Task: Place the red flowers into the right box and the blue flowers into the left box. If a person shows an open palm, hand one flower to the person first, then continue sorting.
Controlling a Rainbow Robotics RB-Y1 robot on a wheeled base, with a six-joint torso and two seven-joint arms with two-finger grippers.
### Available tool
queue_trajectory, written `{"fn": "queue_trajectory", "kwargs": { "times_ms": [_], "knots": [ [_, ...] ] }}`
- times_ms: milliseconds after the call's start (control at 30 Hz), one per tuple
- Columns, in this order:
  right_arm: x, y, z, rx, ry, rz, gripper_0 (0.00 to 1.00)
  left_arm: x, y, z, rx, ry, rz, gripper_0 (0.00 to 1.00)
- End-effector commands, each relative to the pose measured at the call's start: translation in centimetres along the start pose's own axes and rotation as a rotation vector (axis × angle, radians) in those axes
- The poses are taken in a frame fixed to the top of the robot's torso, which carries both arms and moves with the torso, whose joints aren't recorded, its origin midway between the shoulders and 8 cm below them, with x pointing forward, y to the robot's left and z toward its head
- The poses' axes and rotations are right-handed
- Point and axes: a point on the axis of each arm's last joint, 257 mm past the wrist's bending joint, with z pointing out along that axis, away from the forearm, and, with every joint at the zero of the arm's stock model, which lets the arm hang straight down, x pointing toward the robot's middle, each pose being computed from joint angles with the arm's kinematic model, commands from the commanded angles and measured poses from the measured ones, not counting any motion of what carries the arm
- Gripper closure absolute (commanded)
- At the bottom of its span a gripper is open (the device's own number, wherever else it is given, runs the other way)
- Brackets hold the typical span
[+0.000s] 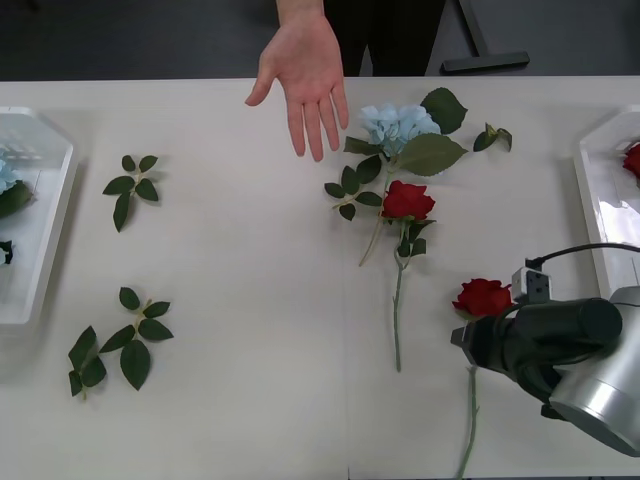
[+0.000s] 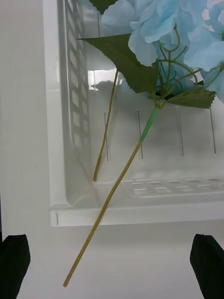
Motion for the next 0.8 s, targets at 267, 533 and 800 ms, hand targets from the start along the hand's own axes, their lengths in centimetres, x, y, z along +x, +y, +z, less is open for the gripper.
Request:
{"fn": "queue_trajectory", "kwargs": {
  "times_ms": [267,533,800],
  "knots": [
    [-1.3,1.9,4.1,0.005,-0.017,-0.01,0.0,-0.8,1.9,-1.7,-0.04,0.022,0.045,0.0],
    [-2.6,1.4,4.7,0.029,-0.029,-0.071,0.0,-0.7,2.0,-1.7,-0.043,0.025,0.049,0.0],
    [-3.1,0.0,6.0,0.026,-0.024,-0.112,0.0,-0.7,2.0,-1.7,-0.043,0.025,0.049,0.0]
  ]
}}
